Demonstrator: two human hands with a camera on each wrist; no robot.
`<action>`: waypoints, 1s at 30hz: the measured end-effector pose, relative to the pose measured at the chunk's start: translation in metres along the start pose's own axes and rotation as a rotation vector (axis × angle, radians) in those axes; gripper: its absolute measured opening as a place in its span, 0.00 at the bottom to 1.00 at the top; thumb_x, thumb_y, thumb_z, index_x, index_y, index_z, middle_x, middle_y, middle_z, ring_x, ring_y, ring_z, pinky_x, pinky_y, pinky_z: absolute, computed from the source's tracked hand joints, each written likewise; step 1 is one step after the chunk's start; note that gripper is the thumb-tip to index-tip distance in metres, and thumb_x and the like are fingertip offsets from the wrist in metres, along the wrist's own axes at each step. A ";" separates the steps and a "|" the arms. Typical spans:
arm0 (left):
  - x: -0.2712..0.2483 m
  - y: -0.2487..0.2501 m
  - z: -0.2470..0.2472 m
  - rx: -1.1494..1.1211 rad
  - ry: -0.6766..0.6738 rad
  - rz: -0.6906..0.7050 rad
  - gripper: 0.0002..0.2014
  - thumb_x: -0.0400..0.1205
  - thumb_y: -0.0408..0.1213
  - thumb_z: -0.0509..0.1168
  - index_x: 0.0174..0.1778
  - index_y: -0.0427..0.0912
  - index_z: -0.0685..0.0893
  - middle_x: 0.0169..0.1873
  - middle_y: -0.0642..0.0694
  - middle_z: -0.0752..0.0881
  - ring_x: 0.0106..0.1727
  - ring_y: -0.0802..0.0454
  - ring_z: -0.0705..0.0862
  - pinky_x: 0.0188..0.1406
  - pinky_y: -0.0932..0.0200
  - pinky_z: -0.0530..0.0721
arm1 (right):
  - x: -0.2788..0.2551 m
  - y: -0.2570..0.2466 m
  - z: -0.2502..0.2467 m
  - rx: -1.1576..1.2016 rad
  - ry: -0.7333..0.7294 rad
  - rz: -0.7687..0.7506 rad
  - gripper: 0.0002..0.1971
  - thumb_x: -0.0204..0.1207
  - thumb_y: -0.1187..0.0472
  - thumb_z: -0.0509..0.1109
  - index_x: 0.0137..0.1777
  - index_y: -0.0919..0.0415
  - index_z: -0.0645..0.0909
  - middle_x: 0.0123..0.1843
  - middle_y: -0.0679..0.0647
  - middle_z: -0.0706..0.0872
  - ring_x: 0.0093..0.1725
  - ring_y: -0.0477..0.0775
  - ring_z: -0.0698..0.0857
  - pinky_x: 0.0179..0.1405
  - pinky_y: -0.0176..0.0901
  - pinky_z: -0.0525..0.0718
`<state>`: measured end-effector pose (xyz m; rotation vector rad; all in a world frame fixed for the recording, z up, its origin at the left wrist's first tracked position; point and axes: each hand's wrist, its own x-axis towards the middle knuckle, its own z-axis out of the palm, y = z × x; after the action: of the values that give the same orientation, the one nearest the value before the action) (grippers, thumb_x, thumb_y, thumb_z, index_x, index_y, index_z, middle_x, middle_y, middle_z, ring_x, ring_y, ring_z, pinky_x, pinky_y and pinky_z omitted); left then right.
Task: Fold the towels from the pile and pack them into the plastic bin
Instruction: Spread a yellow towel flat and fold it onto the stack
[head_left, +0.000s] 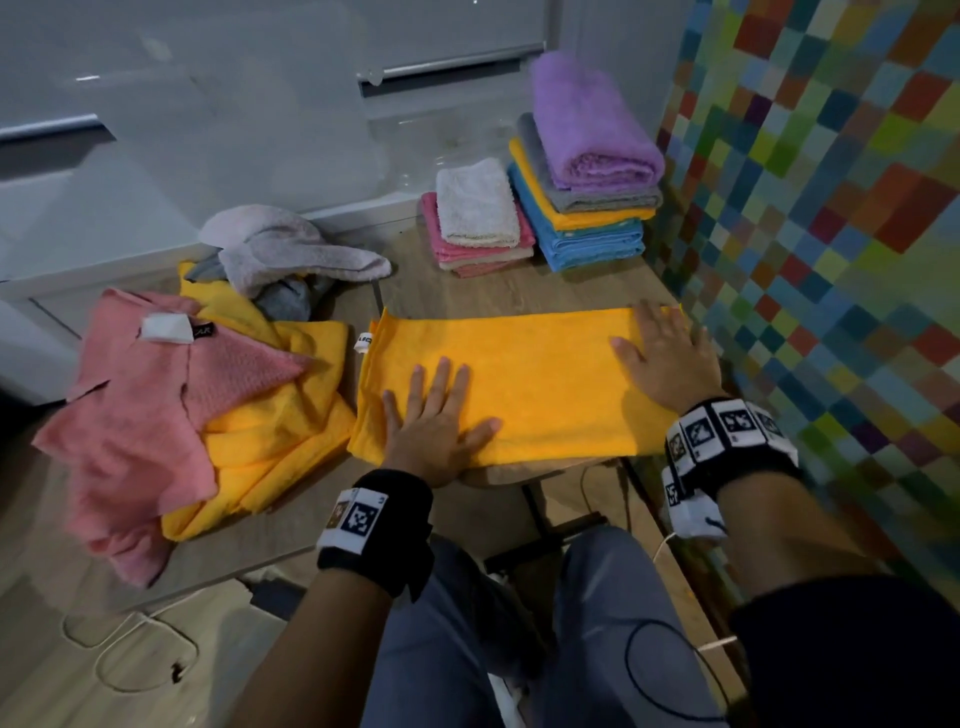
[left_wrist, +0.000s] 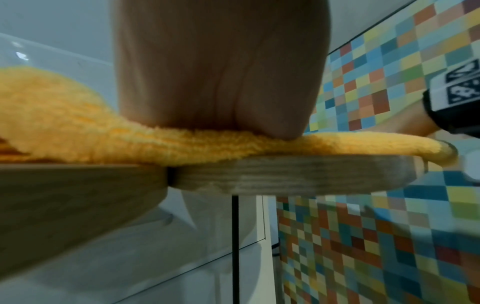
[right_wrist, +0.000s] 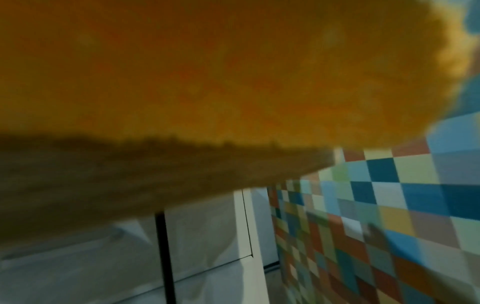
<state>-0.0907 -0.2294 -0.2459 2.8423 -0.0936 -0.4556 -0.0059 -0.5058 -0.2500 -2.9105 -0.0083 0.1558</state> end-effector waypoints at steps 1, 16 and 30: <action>-0.001 0.002 0.001 0.009 0.009 -0.006 0.38 0.81 0.66 0.44 0.81 0.55 0.35 0.81 0.52 0.33 0.82 0.45 0.31 0.77 0.33 0.32 | 0.000 -0.001 -0.002 -0.029 0.015 0.026 0.30 0.85 0.42 0.41 0.84 0.55 0.47 0.85 0.51 0.48 0.84 0.57 0.45 0.80 0.64 0.44; -0.017 -0.025 0.028 0.023 0.370 -0.041 0.43 0.72 0.68 0.29 0.83 0.52 0.49 0.83 0.50 0.48 0.84 0.43 0.45 0.81 0.44 0.41 | -0.072 -0.019 0.034 0.077 0.237 -0.071 0.28 0.84 0.47 0.41 0.80 0.53 0.63 0.83 0.55 0.60 0.83 0.59 0.55 0.80 0.60 0.49; -0.027 -0.020 0.023 0.059 0.333 -0.135 0.34 0.84 0.61 0.40 0.83 0.50 0.44 0.83 0.48 0.44 0.84 0.44 0.42 0.81 0.46 0.36 | -0.091 0.003 0.019 0.661 0.228 0.553 0.29 0.72 0.36 0.68 0.32 0.65 0.69 0.34 0.59 0.74 0.42 0.62 0.78 0.34 0.49 0.72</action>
<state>-0.1228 -0.2132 -0.2640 2.9488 0.1508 0.0005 -0.0988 -0.5058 -0.2597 -2.1845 0.7373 -0.0766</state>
